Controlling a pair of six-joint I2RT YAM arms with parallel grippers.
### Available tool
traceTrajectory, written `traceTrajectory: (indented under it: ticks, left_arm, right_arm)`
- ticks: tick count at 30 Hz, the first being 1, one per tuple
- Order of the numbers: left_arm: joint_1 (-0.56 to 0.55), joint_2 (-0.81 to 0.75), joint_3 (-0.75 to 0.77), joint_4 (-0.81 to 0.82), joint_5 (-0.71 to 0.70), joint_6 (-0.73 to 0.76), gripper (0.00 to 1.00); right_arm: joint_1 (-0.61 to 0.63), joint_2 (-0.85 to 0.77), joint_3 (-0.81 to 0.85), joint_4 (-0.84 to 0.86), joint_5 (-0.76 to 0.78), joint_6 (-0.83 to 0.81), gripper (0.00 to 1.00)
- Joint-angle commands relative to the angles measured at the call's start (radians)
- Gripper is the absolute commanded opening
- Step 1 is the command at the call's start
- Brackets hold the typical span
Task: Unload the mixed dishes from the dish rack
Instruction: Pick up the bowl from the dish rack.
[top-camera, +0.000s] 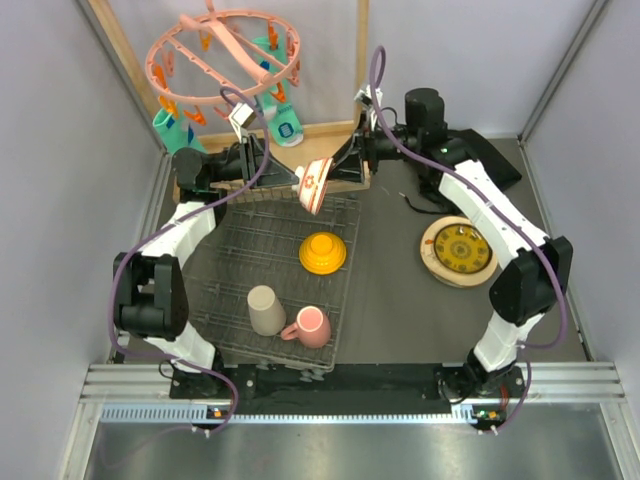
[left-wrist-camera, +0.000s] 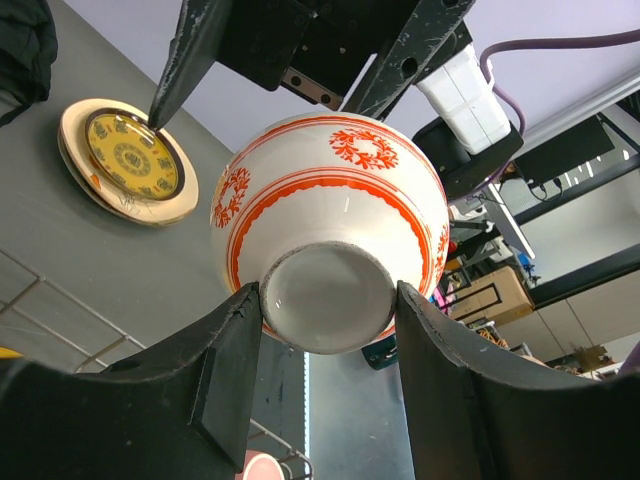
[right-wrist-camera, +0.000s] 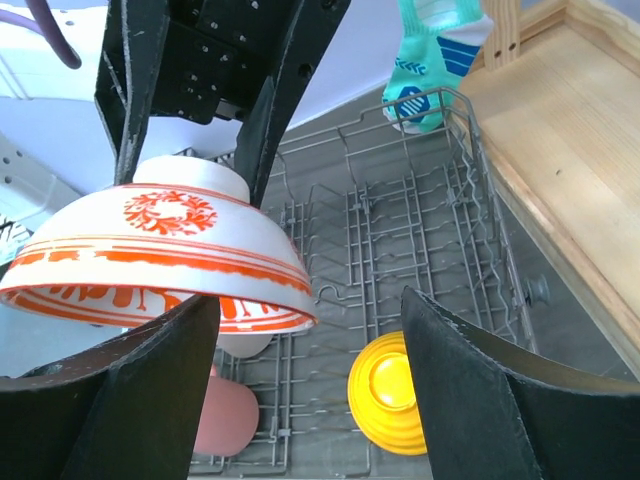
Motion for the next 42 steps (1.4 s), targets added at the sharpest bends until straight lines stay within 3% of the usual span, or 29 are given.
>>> traceTrajectory:
  ticks: [1,10,14,31,37,41,42]
  left_arm:
    - [0.003,-0.033,0.002,0.078,-0.03,-0.011,0.0]
    - [0.002,-0.037,-0.015,0.081,-0.027,-0.008,0.0]
    - [0.002,-0.038,-0.01,0.081,-0.027,-0.01,0.0]
    - [0.002,-0.012,0.008,0.128,-0.036,-0.077,0.0]
    - [0.002,0.003,0.019,0.157,-0.034,-0.114,0.0]
    - [0.002,0.009,0.019,0.165,-0.036,-0.123,0.0]
    - [0.002,0.01,0.019,0.165,-0.036,-0.122,0.05]
  right_arm:
    - [0.026,0.023,0.075,0.039,-0.004,0.0,0.72]
    - [0.06,0.068,0.129,0.028,-0.013,-0.005,0.61]
    - [0.064,0.071,0.132,0.021,-0.013,-0.014,0.5]
    - [0.067,0.031,0.1,0.02,-0.048,-0.017,0.21]
    - [0.067,0.014,0.09,0.022,-0.059,-0.003,0.0]
    - [0.067,-0.004,0.07,0.019,-0.058,-0.008,0.0]
    - [0.067,-0.012,0.067,0.017,-0.059,-0.006,0.0]
